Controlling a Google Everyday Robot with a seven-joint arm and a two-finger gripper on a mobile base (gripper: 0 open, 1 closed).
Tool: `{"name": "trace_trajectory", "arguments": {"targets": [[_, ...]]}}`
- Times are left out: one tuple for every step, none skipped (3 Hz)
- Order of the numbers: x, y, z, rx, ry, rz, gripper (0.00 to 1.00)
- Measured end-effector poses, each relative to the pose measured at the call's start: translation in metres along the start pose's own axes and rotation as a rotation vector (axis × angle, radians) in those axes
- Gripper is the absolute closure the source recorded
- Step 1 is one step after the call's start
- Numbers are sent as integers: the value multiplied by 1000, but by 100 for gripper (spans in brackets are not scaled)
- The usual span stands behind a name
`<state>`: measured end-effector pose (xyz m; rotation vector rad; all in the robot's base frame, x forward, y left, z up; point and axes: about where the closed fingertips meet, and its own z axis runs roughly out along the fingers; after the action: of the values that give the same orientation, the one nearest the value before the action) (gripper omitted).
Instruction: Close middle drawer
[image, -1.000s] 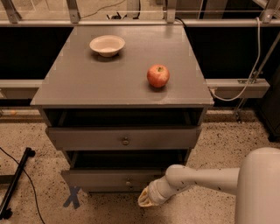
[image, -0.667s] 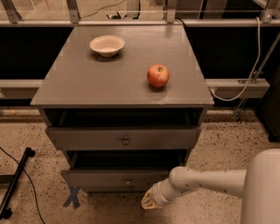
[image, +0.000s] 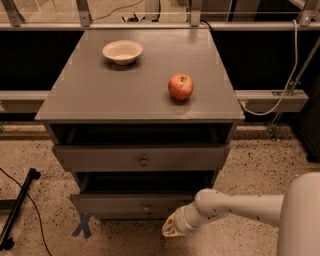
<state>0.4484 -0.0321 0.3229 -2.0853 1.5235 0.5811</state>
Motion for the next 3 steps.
{"name": "trace_trajectory", "arguments": {"targets": [[14, -15, -7, 54, 3, 7, 100], [24, -40, -12, 129, 3, -3, 100], [30, -81, -4, 188, -1, -36, 100]]}}
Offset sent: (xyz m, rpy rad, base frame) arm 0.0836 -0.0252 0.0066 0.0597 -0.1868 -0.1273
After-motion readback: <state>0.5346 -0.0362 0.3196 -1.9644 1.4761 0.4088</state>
